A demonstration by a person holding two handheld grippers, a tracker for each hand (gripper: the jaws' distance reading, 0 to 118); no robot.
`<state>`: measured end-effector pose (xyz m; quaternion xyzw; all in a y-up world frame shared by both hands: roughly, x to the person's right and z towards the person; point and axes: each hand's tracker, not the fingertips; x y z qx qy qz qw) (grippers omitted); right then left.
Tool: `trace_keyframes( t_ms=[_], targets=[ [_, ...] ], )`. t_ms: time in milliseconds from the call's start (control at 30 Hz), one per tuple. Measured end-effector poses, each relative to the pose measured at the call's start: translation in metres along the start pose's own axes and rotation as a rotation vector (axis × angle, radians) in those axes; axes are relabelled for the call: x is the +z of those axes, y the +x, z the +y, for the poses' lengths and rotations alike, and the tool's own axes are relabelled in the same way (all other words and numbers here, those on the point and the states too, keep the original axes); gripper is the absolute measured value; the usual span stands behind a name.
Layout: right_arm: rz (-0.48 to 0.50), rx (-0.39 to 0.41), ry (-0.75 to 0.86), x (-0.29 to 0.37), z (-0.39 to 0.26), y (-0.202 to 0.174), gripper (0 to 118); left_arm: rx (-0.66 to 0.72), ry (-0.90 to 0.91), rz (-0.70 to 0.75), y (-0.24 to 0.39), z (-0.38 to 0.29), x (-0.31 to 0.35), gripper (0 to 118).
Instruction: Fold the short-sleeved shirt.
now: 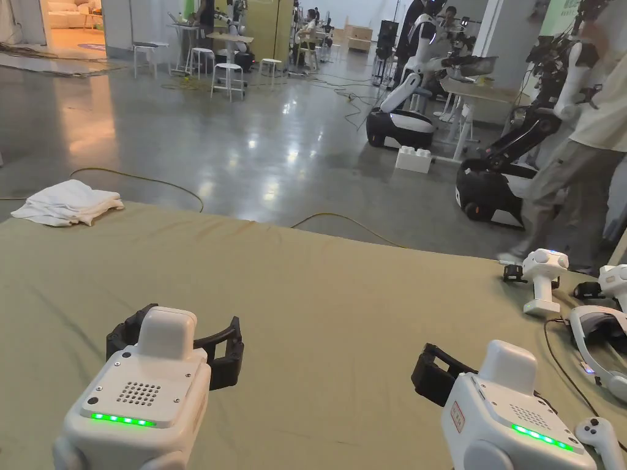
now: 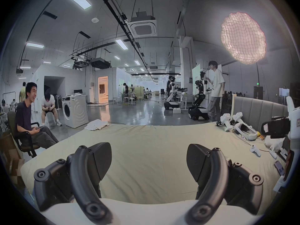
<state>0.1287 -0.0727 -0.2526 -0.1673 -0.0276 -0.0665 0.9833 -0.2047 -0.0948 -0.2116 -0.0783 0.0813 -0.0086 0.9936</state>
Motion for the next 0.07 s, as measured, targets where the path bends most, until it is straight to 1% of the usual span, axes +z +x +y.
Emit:
trace_keyframes(
  t_ms=[67],
  targets=[
    [-0.006, -0.012, -0.030, -0.0011, 0.0031, 0.0006, 108, -0.015, -0.006, 0.001, 0.0014, -0.0005, -0.0010, 100]
  ],
)
